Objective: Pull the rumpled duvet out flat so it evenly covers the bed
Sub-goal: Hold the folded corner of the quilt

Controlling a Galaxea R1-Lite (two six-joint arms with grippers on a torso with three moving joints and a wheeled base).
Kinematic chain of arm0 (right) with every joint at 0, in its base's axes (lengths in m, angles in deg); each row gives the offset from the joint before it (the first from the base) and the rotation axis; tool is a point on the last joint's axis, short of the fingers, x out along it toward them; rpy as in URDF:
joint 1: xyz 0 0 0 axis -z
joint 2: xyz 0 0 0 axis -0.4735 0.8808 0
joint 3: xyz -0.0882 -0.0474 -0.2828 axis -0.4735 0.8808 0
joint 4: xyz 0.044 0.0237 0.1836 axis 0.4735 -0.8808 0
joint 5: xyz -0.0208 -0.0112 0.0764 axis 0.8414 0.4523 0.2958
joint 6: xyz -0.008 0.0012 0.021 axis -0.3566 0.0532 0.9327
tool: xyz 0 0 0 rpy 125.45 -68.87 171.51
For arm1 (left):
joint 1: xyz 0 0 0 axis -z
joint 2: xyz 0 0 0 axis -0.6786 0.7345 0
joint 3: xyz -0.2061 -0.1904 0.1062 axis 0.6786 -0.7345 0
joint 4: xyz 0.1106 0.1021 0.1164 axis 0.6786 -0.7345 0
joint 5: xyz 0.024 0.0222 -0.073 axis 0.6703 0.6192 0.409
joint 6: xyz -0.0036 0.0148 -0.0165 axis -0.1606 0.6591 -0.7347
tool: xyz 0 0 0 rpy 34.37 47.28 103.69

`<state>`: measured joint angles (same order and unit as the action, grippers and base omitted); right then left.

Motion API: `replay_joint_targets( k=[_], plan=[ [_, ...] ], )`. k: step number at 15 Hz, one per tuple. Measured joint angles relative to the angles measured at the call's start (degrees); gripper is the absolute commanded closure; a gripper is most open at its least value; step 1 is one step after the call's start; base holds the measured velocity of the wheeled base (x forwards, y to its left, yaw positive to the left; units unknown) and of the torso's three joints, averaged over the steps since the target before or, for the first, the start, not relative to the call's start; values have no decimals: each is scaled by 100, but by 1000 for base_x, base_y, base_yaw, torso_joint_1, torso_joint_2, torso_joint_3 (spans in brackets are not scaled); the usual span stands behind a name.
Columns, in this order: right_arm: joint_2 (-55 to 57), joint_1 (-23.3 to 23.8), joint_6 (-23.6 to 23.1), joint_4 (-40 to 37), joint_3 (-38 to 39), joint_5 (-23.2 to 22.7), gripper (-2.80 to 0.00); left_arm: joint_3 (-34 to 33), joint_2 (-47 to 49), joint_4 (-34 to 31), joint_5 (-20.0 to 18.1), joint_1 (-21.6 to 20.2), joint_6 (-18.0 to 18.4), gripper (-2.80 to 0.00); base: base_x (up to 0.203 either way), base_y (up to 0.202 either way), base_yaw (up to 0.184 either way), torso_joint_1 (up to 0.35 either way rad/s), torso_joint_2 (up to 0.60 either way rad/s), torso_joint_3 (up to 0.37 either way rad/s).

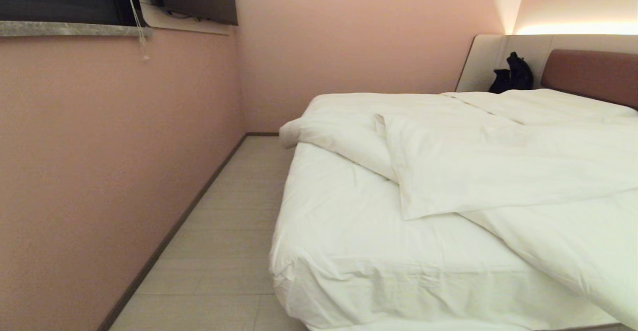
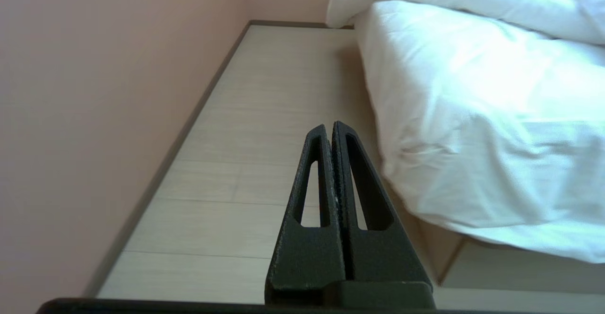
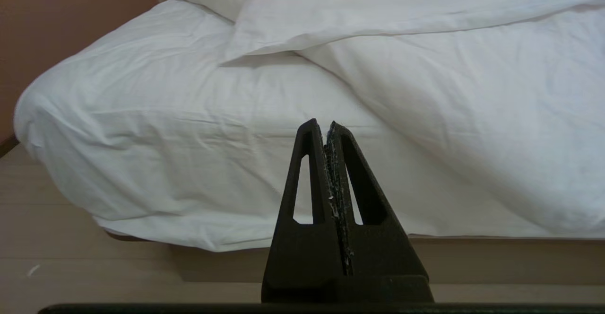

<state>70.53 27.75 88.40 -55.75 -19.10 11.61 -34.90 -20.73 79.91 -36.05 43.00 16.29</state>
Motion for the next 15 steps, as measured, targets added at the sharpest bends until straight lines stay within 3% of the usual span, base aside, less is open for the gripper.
replay_joint_targets(
  k=[15],
  plan=[
    [0,0,3,2,0,0,0,-9,0,12,-3,0,-7,0,0,-193,0,1,1,2]
  ],
)
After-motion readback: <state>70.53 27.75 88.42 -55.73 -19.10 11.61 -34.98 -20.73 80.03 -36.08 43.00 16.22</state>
